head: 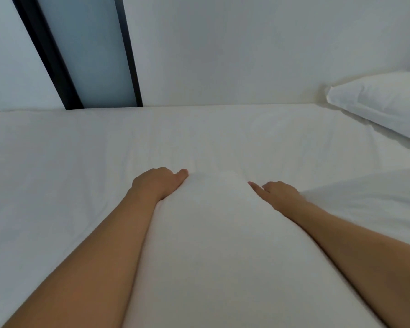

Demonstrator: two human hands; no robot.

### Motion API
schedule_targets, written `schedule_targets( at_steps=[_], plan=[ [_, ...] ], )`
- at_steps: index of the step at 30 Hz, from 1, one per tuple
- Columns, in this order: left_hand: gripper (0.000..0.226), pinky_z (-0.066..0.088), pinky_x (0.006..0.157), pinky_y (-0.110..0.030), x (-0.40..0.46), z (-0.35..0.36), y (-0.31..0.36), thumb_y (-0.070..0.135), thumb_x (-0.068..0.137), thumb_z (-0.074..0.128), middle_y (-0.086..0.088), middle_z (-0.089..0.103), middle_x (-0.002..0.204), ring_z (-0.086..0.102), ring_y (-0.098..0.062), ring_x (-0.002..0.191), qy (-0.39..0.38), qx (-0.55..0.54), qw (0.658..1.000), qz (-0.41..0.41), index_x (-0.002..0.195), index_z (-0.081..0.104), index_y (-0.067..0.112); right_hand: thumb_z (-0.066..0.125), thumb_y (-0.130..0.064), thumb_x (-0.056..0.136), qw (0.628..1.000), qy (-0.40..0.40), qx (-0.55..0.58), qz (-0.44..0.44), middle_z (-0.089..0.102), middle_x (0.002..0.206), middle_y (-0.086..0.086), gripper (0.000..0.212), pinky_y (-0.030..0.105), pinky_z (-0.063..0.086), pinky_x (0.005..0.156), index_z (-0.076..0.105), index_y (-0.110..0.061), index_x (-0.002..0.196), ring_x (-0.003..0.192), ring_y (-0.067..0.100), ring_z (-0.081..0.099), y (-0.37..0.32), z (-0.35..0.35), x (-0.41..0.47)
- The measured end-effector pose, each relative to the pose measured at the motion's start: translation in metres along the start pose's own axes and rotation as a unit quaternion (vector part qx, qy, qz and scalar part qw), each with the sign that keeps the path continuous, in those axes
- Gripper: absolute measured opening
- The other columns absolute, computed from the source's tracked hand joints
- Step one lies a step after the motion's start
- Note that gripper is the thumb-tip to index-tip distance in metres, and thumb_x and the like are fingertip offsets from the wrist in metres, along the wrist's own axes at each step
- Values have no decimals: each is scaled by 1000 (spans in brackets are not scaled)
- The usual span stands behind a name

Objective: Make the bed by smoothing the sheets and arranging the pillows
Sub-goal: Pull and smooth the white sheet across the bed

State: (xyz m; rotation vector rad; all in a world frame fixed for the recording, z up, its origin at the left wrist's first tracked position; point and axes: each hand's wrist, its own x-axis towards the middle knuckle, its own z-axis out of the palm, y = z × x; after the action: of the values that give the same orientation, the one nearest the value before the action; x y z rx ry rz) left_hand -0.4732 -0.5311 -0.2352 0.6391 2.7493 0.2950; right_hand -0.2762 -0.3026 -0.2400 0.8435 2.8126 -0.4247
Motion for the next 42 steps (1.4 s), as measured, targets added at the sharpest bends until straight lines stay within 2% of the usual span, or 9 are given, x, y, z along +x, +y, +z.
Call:
schedule_targets(
  at_steps=[5, 9, 12, 17, 22, 32, 36, 39, 42],
  plan=[
    [70, 42, 72, -33, -1, 0, 1, 66, 88, 19, -1, 63, 91, 59, -22, 85, -9, 26, 1000, 10, 105, 63, 14, 23, -65, 95, 993, -97, 18, 59, 53, 126, 8, 68, 35, 33, 99, 49, -13, 131, 120, 25, 50, -6, -9, 17],
    [58, 42, 72, -33, -36, -27, -1, 61, 90, 26, -6, 65, 103, 57, -25, 85, 31, 37, 998, 38, 99, 60, 15, 26, -62, 96, 1000, -23, -15, 8, 53, 78, 4, 59, 32, 37, 77, 46, -14, 69, 83, 25, 53, -25, -35, -3],
    [63, 39, 75, -34, -36, -100, -12, 59, 92, 26, -15, 63, 115, 58, -32, 97, 148, 57, 986, 48, 112, 61, 10, 29, -62, 96, 998, 50, 11, -42, 46, 60, 3, 59, 32, 35, 68, 39, -21, 55, 63, 23, 48, -66, -94, -3],
    [53, 38, 74, -35, 19, -163, -66, 46, 93, 31, -17, 61, 119, 57, -34, 103, 222, 72, 972, -30, 116, 59, 8, 33, -62, 96, 978, 173, 41, -109, 39, 52, 4, 65, 32, 30, 53, 29, -14, 52, 55, 26, 44, -152, -132, 61],
    [44, 38, 70, -32, 51, -54, -128, 42, 90, 36, -14, 65, 106, 57, -29, 86, 114, 47, 988, -97, 103, 64, 10, 25, -65, 96, 996, 43, -17, -82, 56, 82, 6, 60, 32, 39, 77, 47, -15, 69, 93, 28, 58, -162, 4, 123],
    [31, 37, 69, -32, 91, -37, -126, 35, 90, 37, -8, 54, 81, 54, -30, 78, 185, -20, 973, -140, 78, 53, 11, 34, -59, 96, 997, 35, 14, -64, 43, 55, 5, 66, 33, 35, 62, 36, -11, 52, 55, 19, 47, -149, 13, 158],
    [39, 39, 73, -34, 65, -51, -123, 33, 90, 33, -14, 64, 84, 51, -29, 71, 243, -9, 958, -154, 70, 55, 8, 25, -57, 99, 995, 55, 14, -82, 65, 100, 8, 59, 34, 39, 82, 64, -13, 93, 102, 28, 58, -141, -47, 112],
    [41, 27, 106, -48, 31, -85, -86, 31, 92, 33, -18, 59, 115, 52, -35, 106, 221, 134, 950, -174, 111, 62, 8, 28, -61, 97, 988, 58, -43, -136, 56, 130, -5, 51, 35, 33, 97, 57, -29, 125, 116, 19, 50, -97, -122, 52],
    [45, 14, 110, -64, -17, -118, 15, 30, 94, 31, -13, 43, 139, 39, -36, 128, 197, 97, 975, -32, 134, 45, 17, 24, -62, 94, 972, 95, -168, -130, 43, 147, -13, 53, 39, 13, 115, 41, -40, 139, 131, 9, 39, -7, -158, -4]
  ],
)
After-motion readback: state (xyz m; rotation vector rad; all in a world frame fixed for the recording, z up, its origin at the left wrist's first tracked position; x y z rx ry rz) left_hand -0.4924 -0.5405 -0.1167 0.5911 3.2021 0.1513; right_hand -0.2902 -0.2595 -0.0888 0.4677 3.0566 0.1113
